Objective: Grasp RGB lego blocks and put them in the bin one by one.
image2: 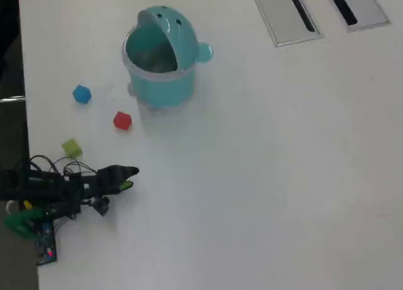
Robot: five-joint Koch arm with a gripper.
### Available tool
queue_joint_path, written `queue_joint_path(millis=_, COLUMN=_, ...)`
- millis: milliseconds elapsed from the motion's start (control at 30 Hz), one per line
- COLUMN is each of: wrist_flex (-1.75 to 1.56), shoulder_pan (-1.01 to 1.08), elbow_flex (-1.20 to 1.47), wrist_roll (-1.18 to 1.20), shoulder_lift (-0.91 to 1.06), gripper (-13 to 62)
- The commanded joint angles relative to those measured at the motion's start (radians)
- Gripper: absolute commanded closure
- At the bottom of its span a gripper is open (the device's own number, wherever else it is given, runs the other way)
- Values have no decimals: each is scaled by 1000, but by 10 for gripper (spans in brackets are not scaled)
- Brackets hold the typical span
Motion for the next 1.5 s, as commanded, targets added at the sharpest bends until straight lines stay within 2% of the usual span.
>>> queue_joint_path(millis=0, wrist_flex=-160, shoulder_pan=-5, elbow_flex=64, wrist_roll=-38, shoulder_lift=57, gripper=160)
queue_joint_path(millis=133, wrist_flex=-325, shoulder_pan=-8, elbow_flex=64, wrist_roll=-130, shoulder_lift=55, gripper=164)
queue_joint_path(millis=500, wrist_flex=-506, shoulder_pan=-28, elbow_flex=34, wrist_roll=-270, shoulder_lift=60, gripper=162)
queue_joint_path(millis=600, wrist_flex=-574, shoulder_pan=-80, elbow_flex=34, wrist_roll=-313, shoulder_lift=60, gripper=164)
queue_joint_path(millis=733, wrist_flex=-634, shoulder_pan=-129, elbow_flex=26, wrist_roll=-548, shoulder_lift=63, gripper=164)
queue_joint_path(millis=1133, wrist_flex=-678, shoulder_pan=-302, elbow_flex=-98, wrist_roll=-922, shoulder_lift=64, gripper=166)
queue_joint_path(millis=1233, wrist_flex=-676, shoulder_pan=-417, elbow_flex=-144, wrist_roll=-1058, shoulder_lift=63, gripper=164)
queue_joint_path(millis=1467, wrist_flex=-600, shoulder_pan=-578, elbow_flex=-225, wrist_roll=-1187, shoulder_lift=64, gripper=164)
